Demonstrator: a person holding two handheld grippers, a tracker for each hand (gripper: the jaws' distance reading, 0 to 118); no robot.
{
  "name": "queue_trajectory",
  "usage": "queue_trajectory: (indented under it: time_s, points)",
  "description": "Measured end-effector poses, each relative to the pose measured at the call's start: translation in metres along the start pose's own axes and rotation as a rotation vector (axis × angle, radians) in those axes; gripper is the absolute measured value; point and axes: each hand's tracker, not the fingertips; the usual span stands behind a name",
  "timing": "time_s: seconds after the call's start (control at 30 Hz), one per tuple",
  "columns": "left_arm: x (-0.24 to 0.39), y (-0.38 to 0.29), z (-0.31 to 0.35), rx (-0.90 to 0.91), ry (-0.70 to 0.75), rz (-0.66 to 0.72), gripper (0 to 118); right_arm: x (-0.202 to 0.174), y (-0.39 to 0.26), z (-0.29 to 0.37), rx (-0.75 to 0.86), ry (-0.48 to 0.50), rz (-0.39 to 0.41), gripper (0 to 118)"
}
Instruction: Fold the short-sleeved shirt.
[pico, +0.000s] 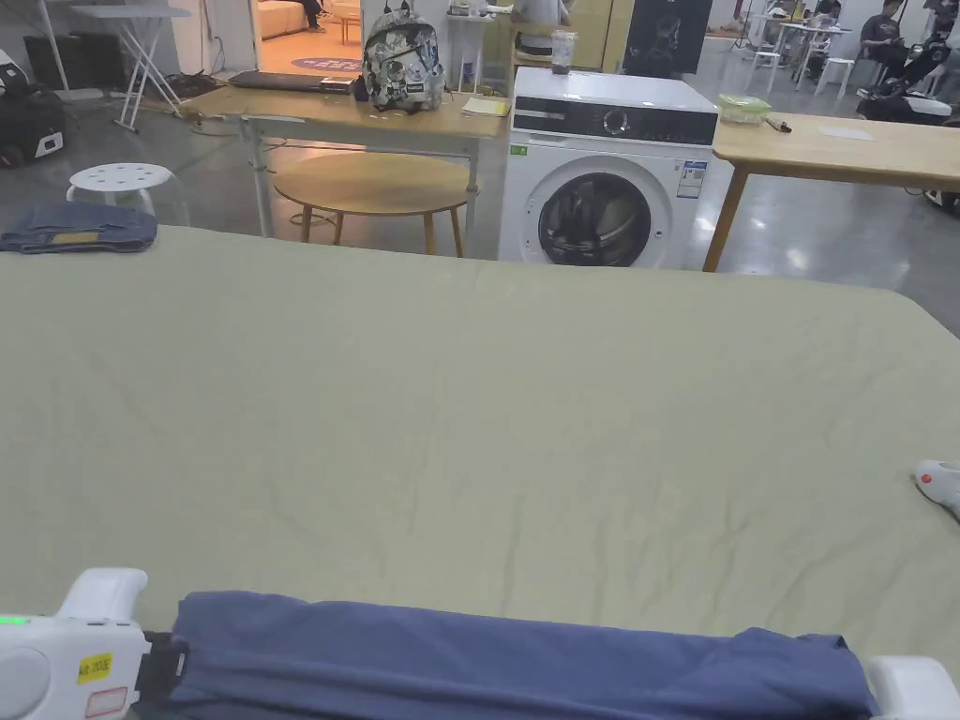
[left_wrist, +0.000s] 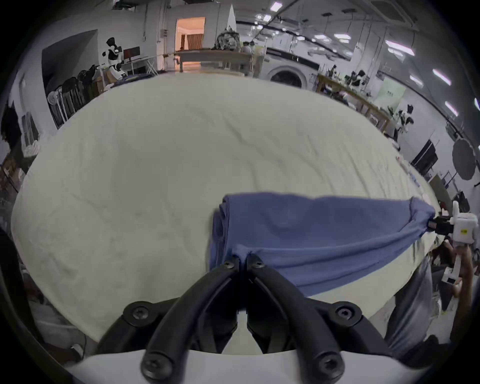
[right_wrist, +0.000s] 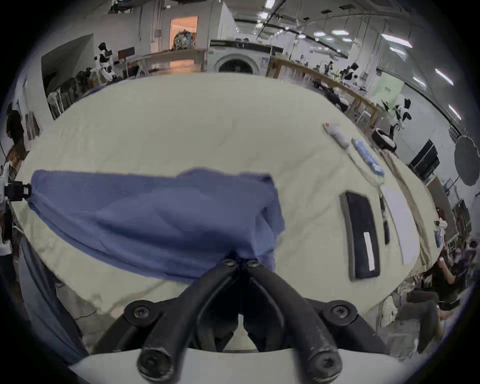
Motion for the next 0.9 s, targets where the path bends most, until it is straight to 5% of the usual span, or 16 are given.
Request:
queue_trajectory:
  time_s: [0.33, 0.4, 0.43, 0.47, 0.5, 0.9]
  points:
    - [0.011, -0.005, -0.006, -0.021, 0.01, 0.016, 0, -0.012, -0.009, -0.02, -0.015, -0.027, 0.032, 9]
    - [0.016, 0.0, 0.003, -0.009, 0.016, 0.028, 5, -0.011, -0.006, -0.014, -0.011, -0.055, 0.048, 33]
    - [0.019, 0.002, 0.008, 0.011, 0.032, 0.023, 11, -0.011, -0.003, -0.009, -0.001, -0.082, 0.051, 64]
    - [0.023, 0.006, 0.014, 0.048, 0.061, 0.004, 13, -0.011, 0.0, -0.003, 0.013, -0.095, 0.042, 80]
    - [0.027, 0.01, 0.02, 0.075, 0.068, -0.003, 16, -0.008, 0.004, 0.004, 0.047, -0.1, 0.025, 84]
    - [0.066, 0.052, 0.073, 0.545, 0.104, -0.03, 21, -0.055, 0.05, 0.062, 0.557, -0.074, -0.119, 84]
